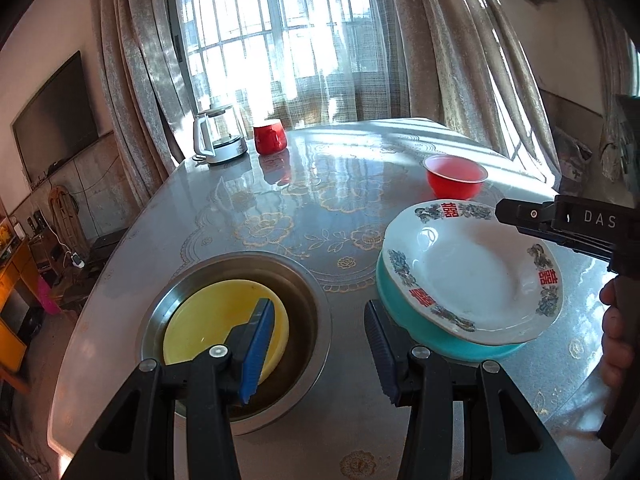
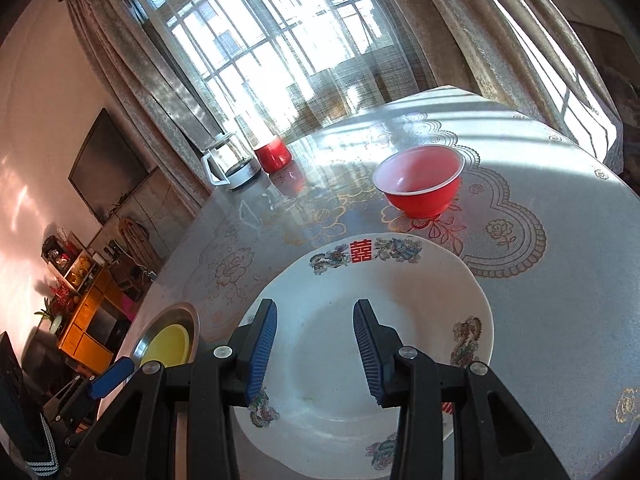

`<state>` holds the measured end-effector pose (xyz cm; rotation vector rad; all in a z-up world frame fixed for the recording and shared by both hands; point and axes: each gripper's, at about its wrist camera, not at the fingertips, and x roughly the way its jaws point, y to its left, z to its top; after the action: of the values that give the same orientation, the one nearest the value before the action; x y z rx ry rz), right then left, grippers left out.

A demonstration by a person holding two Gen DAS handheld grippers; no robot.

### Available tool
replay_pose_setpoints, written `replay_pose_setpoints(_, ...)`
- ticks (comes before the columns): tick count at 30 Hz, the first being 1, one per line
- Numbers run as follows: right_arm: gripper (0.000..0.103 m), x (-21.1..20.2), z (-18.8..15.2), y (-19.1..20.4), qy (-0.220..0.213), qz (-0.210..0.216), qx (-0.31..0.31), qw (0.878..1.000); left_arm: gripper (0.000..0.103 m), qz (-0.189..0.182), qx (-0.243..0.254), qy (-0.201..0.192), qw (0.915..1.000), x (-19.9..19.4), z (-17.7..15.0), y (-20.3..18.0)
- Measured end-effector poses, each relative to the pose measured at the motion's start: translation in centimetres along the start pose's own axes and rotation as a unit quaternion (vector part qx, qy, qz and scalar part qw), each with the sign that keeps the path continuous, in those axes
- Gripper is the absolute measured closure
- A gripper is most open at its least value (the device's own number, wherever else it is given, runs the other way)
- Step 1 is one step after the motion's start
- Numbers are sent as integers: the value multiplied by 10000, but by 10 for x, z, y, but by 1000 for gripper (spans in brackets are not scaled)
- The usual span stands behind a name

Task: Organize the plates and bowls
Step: 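Move the right gripper over the plate stack toward the red bowl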

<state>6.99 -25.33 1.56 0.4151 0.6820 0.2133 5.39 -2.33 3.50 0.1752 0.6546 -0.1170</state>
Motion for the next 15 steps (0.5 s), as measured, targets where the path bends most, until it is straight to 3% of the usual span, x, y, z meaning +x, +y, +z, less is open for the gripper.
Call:
replay_pose_setpoints(10, 63, -8, 6, -32, -86, -196, 234, 9995, 53, -87, 347, 5, 9994, 12, 13, -23)
replay_pose_setpoints(15, 63, -8, 13, -50, -104, -335, 345, 9988, 53, -387, 311, 215, 9985, 29, 25, -28)
